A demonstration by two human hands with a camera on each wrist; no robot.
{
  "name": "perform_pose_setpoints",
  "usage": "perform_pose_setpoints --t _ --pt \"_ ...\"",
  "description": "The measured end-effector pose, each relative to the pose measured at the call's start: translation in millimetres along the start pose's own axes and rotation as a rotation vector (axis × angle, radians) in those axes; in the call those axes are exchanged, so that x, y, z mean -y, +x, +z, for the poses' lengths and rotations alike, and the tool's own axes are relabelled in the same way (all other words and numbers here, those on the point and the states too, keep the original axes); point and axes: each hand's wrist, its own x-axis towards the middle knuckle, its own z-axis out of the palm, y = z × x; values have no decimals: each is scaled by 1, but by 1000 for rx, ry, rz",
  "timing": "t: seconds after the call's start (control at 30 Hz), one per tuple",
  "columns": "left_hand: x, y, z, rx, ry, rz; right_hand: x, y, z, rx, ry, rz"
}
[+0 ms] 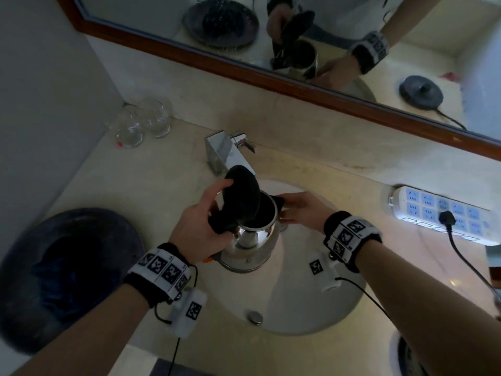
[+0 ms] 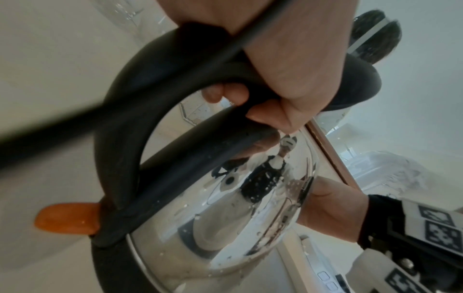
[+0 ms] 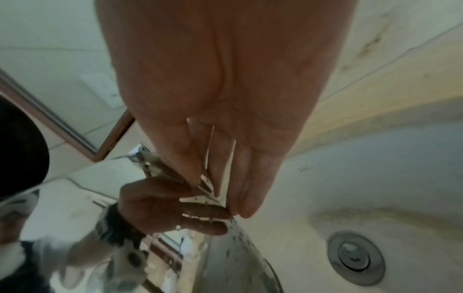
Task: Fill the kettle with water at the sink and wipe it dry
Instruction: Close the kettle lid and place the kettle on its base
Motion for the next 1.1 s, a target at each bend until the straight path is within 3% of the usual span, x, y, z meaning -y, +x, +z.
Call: perform_pose_setpoints --t 0.2,0.37,0.83,1.1 --pt "-13 4 6 40 69 212 -13 -34 -2 -148 265 7" --pt "-21 8 13 92 156 416 -19 -56 -11 -237 266 -21" --pt "-53 0 33 73 202 534 -22 -95 -29 -393 185 -92" --pt "-95 2 28 -27 26 571 -5 -142 -36 -590 207 -136"
